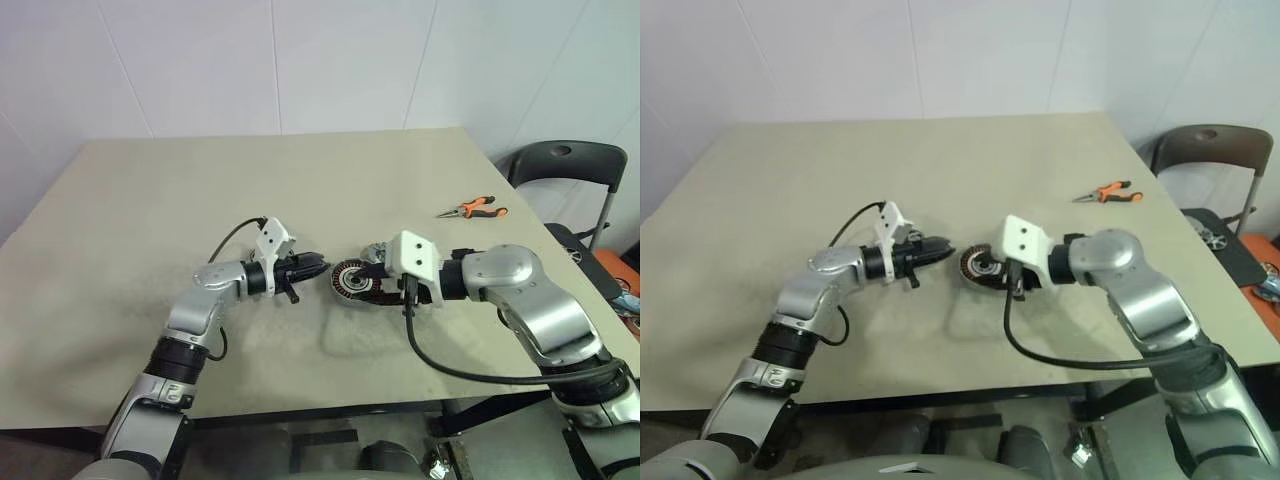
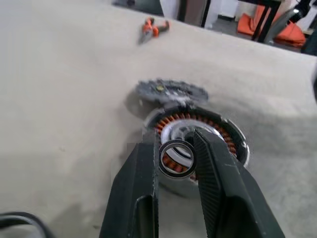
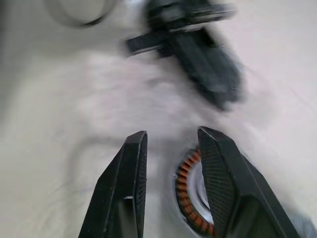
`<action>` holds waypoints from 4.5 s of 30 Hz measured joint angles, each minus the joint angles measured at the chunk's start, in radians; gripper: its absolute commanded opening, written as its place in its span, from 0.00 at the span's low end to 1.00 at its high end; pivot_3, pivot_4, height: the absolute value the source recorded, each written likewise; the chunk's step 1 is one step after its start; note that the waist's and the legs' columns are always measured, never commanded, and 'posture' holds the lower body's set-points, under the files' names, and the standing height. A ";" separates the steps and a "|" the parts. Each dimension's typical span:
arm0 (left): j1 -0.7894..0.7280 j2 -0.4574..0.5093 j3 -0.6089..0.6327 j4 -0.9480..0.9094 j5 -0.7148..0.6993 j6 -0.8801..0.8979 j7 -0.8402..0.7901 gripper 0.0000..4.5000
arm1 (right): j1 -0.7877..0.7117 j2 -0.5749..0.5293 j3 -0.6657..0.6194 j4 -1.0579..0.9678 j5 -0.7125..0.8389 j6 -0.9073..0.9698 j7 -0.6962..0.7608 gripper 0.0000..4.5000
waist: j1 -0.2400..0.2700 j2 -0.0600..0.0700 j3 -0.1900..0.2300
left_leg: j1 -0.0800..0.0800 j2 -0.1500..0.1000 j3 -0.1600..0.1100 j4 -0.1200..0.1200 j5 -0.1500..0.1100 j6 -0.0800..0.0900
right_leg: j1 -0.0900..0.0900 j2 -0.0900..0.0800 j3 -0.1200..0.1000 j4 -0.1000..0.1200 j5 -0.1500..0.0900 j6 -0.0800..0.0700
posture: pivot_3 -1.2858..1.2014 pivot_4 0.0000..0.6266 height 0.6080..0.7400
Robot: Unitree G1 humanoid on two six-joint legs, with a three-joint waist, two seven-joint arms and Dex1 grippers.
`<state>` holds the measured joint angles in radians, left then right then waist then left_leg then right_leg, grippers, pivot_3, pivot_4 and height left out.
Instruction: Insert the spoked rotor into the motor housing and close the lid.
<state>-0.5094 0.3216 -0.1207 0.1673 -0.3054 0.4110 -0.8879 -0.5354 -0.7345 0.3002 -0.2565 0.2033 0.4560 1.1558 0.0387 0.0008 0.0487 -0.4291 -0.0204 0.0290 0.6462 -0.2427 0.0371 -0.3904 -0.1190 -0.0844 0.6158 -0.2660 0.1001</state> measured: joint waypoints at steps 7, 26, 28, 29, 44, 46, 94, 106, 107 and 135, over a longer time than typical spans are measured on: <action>0.043 0.001 0.028 -0.054 -0.002 0.018 0.049 0.15 | -0.163 0.021 0.169 0.348 -0.169 -0.385 0.197 0.94 | -0.002 0.000 0.000 | 0.001 0.000 0.001 0.003 0.000 0.000 | 0.002 0.000 0.001 0.001 0.003 0.003 | 0.52 0.00 1.00; 0.155 -0.001 0.036 -0.153 -0.012 0.043 0.134 0.15 | -0.292 0.177 0.205 0.773 -0.338 -0.660 0.226 0.99 | -0.003 0.000 0.000 | 0.003 0.000 0.002 0.005 0.003 -0.004 | 0.001 0.001 0.004 0.013 0.003 0.003 | 0.52 0.00 1.00; 0.155 -0.002 0.036 -0.153 -0.011 0.043 0.135 0.15 | -0.292 0.177 0.205 0.772 -0.338 -0.658 0.229 0.99 | -0.004 0.000 0.000 | 0.003 0.000 0.002 0.005 0.003 -0.004 | 0.001 0.001 0.004 0.014 0.003 0.003 | 0.52 0.00 1.00; 0.155 -0.003 0.036 -0.153 -0.011 0.043 0.135 0.15 | -0.292 0.177 0.204 0.772 -0.338 -0.656 0.231 0.99 | -0.004 0.000 0.000 | 0.003 0.000 0.002 0.005 0.003 -0.004 | 0.001 0.001 0.004 0.014 0.003 0.003 | 0.52 0.00 1.00; 0.154 -0.009 0.025 -0.151 -0.011 0.043 0.143 0.15 | -0.271 0.190 0.204 0.770 -0.387 -0.678 0.199 0.71 | -0.007 0.000 0.000 | 0.004 0.000 0.002 0.006 0.003 -0.005 | 0.001 0.001 0.005 0.015 0.004 0.002 | 0.52 0.00 1.00; 0.154 -0.009 0.025 -0.151 -0.011 0.043 0.143 0.15 | -0.275 0.200 0.204 0.783 -0.389 -0.682 0.191 0.71 | -0.012 0.000 0.000 | 0.004 0.000 0.002 0.007 0.003 -0.005 | 0.001 0.001 0.005 0.015 0.004 0.002 | 0.52 0.00 1.00; 0.146 -0.028 0.018 -0.135 -0.010 0.043 0.169 0.15 | -0.242 0.179 0.256 0.662 -0.454 -0.870 0.307 0.11 | -0.043 -0.001 -0.001 | 0.019 0.000 0.002 0.004 0.005 -0.006 | 0.007 0.009 0.019 0.018 0.007 -0.002 | 0.52 0.00 1.00; 0.162 0.001 0.023 -0.193 -0.082 0.132 0.122 0.15 | -0.269 0.194 0.273 0.698 -0.443 -0.839 0.304 0.44 | -0.051 -0.001 -0.001 | 0.026 0.000 -0.004 0.004 0.005 -0.012 | 0.002 0.018 0.034 0.018 0.009 -0.012 | 0.52 0.00 1.00; 0.162 0.005 0.027 -0.193 -0.085 0.133 0.121 0.15 | -0.269 0.191 0.271 0.685 -0.432 -0.813 0.309 0.44 | -0.050 -0.001 -0.001 | 0.024 0.000 -0.004 0.004 0.005 -0.012 | 0.001 0.018 0.034 0.018 0.010 -0.012 | 0.52 0.00 1.00; 0.094 -0.005 0.017 -0.092 -0.074 0.108 0.092 0.15 | -0.133 0.003 0.205 0.356 -0.385 -0.743 0.265 0.44 | -0.047 -0.001 -0.001 | 0.019 -0.001 -0.003 0.002 0.004 -0.012 | -0.002 0.016 0.036 0.015 0.009 -0.013 | 0.52 0.00 1.00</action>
<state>-0.4151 0.3169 -0.1034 0.0757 -0.3798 0.5195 -0.7958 -0.6686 -0.7317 0.5055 0.0998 -0.1813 -0.2869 1.4206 -0.0081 -0.0004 0.0474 -0.4101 -0.0212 0.0259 0.6485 -0.2384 0.0250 -0.3922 -0.1026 -0.0482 0.6311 -0.2566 0.0870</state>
